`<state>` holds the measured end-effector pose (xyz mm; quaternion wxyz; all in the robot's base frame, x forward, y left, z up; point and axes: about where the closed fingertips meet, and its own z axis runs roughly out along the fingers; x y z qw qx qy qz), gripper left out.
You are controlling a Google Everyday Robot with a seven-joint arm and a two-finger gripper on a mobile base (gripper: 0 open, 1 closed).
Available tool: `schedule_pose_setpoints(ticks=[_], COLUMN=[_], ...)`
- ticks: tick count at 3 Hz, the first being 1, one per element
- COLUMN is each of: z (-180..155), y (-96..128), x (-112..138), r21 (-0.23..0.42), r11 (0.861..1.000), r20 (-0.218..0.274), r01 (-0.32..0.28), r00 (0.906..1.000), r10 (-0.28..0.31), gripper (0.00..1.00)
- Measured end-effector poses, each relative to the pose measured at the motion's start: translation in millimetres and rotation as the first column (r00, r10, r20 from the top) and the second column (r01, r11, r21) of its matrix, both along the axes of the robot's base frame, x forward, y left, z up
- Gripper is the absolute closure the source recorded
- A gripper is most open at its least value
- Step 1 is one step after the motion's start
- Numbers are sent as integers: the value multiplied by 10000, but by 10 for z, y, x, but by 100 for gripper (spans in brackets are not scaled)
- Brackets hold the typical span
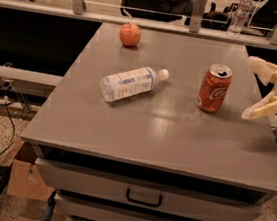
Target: Place coke can upright
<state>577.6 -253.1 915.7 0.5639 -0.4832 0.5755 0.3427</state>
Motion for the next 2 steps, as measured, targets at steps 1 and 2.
schedule_pose_setpoints(ticks=[1, 2], z=[211, 211], y=[-417, -417], x=[-103, -103], r21=[-389, -389], r11=[9872, 9872], r20=[275, 275], r01=[1545, 1545], r00=[9878, 9878], r10=[-1535, -1535], gripper=[0, 0])
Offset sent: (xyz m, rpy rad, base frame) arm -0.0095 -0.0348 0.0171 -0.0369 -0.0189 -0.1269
